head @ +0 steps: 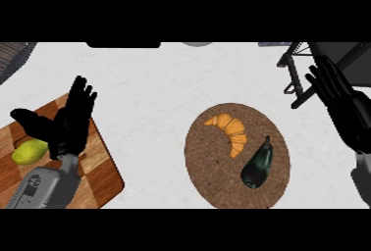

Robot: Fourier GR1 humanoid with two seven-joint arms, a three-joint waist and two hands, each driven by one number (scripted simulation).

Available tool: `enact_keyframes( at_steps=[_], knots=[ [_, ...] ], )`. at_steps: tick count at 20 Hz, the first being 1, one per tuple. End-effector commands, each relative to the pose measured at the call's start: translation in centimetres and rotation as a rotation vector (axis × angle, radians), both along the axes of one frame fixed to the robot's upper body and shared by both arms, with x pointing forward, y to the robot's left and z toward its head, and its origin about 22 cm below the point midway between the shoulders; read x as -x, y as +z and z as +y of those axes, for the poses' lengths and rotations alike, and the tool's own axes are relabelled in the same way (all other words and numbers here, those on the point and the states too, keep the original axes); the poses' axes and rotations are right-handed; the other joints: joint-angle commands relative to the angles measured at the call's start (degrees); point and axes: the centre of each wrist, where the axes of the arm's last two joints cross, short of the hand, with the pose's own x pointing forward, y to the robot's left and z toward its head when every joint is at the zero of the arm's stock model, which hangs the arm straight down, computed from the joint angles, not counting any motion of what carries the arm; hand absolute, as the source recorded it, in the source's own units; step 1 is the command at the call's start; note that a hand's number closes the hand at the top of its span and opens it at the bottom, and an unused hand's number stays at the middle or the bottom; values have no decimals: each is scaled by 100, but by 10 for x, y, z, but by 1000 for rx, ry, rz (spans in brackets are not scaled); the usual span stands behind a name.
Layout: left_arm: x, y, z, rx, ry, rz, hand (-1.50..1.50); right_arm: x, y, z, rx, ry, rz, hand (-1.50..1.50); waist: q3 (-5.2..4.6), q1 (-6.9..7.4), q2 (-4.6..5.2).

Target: Pick the croissant from the placemat and place it in the tiered shelf

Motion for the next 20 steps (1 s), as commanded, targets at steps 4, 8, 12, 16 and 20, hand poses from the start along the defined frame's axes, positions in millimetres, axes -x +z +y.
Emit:
enact_keyframes(
  at_steps=[4,8,12,16,20],
  knots=[
    [4,-3,-12,-235,-193,-52,0,-47,3,26,17,198,59,-150,14,142,-9],
    [0,0,-18,-234,-242,-75,0,-34,-63,70,-756,129,260,150,255,85,257],
    [8,-19,-27,-303,-320,-57,0,-49,-51,5,263,-224,3,150,12,178,75],
    [1,-19,-33,-308,-316,-50,0,-63,-99,25,47,-289,-64,-150,24,129,37],
    [9,-19,-32,-312,-311,-36,0,-71,-102,6,-115,-163,-110,-150,17,59,-17]
  ],
)
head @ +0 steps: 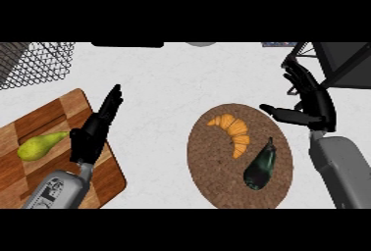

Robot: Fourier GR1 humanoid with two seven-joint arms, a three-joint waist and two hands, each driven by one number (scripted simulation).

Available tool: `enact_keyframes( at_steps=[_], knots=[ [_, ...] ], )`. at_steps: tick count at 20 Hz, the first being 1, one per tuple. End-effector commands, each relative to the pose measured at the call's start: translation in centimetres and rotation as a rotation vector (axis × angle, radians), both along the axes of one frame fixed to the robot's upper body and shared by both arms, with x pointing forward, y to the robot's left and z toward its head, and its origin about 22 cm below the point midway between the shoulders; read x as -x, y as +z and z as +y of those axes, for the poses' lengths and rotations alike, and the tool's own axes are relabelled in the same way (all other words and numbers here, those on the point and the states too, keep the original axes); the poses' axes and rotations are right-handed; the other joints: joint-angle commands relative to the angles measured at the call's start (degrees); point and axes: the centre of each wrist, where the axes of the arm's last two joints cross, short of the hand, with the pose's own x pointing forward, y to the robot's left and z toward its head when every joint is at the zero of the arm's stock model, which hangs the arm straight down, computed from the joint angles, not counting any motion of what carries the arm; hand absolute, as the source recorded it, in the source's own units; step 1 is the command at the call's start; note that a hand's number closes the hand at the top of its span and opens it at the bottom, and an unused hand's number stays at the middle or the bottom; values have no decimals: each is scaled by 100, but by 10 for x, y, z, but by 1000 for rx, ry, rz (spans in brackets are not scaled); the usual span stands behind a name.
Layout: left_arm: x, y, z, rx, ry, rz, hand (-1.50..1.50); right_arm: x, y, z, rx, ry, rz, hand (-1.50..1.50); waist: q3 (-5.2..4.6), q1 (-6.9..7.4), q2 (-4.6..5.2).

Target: Pick the croissant from the placemat and place it in the tiered shelf

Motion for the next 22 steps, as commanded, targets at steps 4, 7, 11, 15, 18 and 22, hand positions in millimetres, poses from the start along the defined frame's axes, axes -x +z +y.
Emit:
enact_keyframes(
  at_steps=[4,7,11,15,18,22],
  knots=[
    [-6,-10,-10,-4,1,1,0,-24,30,-16,136,297,56,-150,-8,-86,-27],
    [-3,-17,1,1,-1,20,0,-27,43,-4,256,363,77,-150,-12,-116,-47],
    [3,-8,7,-15,25,23,0,-30,93,24,385,418,112,-150,-18,-179,-105],
    [-6,-9,16,-11,17,-5,0,-34,122,34,531,461,166,-150,-18,-187,-77],
    [7,-22,1,-34,26,13,0,-33,127,48,719,534,228,-150,-20,-158,-78],
    [7,-11,-18,-10,22,16,0,-17,139,66,922,583,273,-150,-13,-192,-104]
  ],
)
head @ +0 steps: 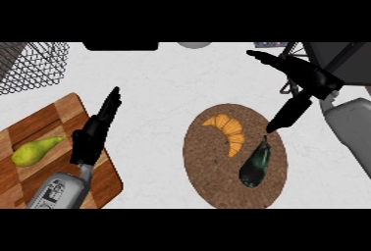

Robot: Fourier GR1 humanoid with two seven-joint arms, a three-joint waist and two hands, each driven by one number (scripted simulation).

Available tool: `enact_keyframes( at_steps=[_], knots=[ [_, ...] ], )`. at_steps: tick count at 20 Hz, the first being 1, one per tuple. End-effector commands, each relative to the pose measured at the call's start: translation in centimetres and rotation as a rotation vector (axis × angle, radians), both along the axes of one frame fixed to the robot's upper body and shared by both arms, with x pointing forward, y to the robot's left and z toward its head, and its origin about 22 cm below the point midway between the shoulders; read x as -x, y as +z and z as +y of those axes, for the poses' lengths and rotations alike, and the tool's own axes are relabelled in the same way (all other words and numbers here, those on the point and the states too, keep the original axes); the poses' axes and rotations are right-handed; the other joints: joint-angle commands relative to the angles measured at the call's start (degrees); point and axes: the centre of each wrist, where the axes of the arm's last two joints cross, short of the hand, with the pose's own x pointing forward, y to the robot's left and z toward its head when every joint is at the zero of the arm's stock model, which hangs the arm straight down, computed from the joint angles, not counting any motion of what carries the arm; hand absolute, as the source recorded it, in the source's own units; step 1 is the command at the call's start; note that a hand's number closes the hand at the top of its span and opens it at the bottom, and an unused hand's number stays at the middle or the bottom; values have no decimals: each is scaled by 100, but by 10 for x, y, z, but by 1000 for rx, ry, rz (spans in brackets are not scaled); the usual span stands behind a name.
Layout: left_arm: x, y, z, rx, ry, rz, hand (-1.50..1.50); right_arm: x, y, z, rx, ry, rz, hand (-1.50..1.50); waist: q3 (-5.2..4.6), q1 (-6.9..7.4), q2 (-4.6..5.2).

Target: Pick the croissant from the placemat and place it in the tiered shelf

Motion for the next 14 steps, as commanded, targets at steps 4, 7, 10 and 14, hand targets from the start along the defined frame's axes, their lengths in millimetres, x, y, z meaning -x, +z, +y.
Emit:
enact_keyframes(
  at_steps=[4,7,10,14],
  knots=[
    [-4,8,-8,14,-2,1,0,34,19,31,238,31,7,-150,7,-33,12],
    [11,-2,-13,18,4,6,0,45,22,39,246,17,23,-150,9,13,19],
    [8,1,3,3,4,-1,0,63,25,60,226,4,17,-150,8,7,18],
    [5,9,-1,10,2,-12,0,64,17,52,221,-19,-16,-150,10,27,28]
  ],
)
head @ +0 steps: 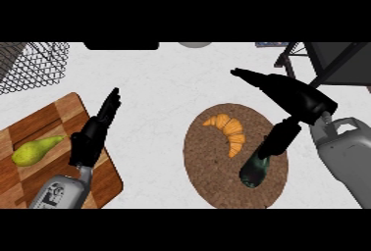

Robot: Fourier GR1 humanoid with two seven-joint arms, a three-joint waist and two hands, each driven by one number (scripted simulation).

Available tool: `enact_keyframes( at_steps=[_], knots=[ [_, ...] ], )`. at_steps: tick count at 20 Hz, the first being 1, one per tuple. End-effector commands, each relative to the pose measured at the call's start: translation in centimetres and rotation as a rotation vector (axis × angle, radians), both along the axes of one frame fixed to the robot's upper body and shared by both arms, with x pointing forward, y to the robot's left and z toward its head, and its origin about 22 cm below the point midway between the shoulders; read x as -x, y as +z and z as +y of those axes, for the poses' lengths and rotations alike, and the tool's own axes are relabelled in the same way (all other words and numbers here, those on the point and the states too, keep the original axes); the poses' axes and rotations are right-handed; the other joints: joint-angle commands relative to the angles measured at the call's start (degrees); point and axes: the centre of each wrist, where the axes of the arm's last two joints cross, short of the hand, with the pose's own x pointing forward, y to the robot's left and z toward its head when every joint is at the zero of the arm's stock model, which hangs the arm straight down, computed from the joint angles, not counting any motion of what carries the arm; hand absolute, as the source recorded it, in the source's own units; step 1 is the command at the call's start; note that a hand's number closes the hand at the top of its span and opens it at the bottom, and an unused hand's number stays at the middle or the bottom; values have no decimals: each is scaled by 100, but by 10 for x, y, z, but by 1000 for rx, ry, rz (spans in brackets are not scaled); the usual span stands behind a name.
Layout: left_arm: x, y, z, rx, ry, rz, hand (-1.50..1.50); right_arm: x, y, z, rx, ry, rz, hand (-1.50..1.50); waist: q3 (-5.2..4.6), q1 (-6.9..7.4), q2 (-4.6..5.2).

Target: Pick the croissant from the placemat and place it in the tiered shelf

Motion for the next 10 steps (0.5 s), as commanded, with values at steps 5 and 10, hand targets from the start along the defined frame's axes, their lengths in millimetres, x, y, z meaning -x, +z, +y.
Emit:
enact_keyframes(
  at_steps=[5,10],
  knots=[
    [-1,-1,-2,9,-19,2,0,24,-4,20,28,-27,-35,-150,2,10,7],
    [-18,-4,-8,5,-4,6,0,9,-6,20,10,-36,-11,-150,2,11,15]
  ],
)
